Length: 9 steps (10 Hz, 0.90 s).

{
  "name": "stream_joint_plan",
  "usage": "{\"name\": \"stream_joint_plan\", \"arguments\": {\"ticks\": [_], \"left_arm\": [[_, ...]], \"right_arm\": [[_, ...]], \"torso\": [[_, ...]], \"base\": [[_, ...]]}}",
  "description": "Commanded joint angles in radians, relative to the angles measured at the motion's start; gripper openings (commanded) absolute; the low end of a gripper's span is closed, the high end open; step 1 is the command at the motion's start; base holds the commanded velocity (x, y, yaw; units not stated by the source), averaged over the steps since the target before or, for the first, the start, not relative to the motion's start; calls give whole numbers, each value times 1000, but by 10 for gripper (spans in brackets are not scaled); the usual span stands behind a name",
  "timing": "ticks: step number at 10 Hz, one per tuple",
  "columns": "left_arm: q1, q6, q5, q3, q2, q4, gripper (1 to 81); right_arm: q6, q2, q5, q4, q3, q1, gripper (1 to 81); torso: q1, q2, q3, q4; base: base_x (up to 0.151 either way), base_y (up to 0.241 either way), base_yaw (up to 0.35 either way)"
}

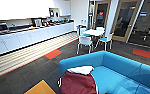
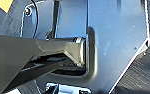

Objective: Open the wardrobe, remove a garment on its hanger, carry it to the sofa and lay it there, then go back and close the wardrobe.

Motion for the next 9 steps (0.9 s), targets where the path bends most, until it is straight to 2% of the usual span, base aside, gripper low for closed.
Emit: {"name": "stream_joint_plan", "arguments": {"ticks": [1,4,7,9], "left_arm": [[-27,4,43,-6,-1,9,811],[-27,6,43,-6,1,9,811],[-27,12,87,17,4,9,811],[-27,14,89,19,2,8,811]], "right_arm": [[-4,13,-54,-10,5,19,811],[-4,13,-54,-10,5,19,811],[-4,13,-54,-10,5,19,811],[-4,14,-52,-10,8,20,811]], "torso": [[0,0,0,0],[0,0,0,0],[0,0,0,0],[0,0,0,0]], "base": [[0,0,249],[0,0,249],[0,0,249],[0,0,249]]}}
